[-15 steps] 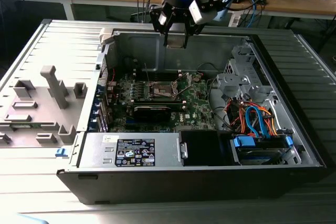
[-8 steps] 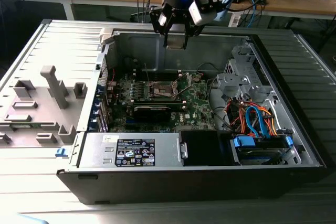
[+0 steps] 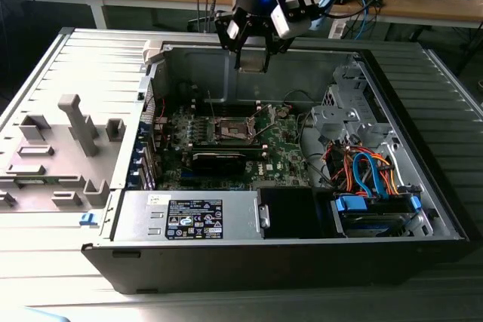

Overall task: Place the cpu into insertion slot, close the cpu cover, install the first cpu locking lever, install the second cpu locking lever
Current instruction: 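Place the cpu into insertion slot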

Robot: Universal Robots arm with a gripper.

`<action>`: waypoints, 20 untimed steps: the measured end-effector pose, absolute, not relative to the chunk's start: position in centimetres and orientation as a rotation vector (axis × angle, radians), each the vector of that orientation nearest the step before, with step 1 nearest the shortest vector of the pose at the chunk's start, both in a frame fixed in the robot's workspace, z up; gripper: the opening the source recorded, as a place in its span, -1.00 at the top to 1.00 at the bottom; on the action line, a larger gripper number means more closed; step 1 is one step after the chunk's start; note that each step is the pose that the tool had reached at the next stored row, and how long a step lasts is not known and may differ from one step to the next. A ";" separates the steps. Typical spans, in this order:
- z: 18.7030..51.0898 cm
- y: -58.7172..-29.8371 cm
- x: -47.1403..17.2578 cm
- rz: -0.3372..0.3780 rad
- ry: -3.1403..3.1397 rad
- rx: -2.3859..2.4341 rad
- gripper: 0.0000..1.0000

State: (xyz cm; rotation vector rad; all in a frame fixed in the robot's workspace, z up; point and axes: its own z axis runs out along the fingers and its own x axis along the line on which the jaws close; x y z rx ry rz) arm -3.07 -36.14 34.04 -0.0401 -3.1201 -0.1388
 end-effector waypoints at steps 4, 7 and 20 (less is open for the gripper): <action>33.9 -36.2 -3.1 -0.138 -3.120 -0.040 -0.09; 33.8 -36.2 -3.1 -0.138 -3.120 -0.040 -0.09; 33.7 -36.2 -3.1 -0.138 -3.120 -0.040 -0.09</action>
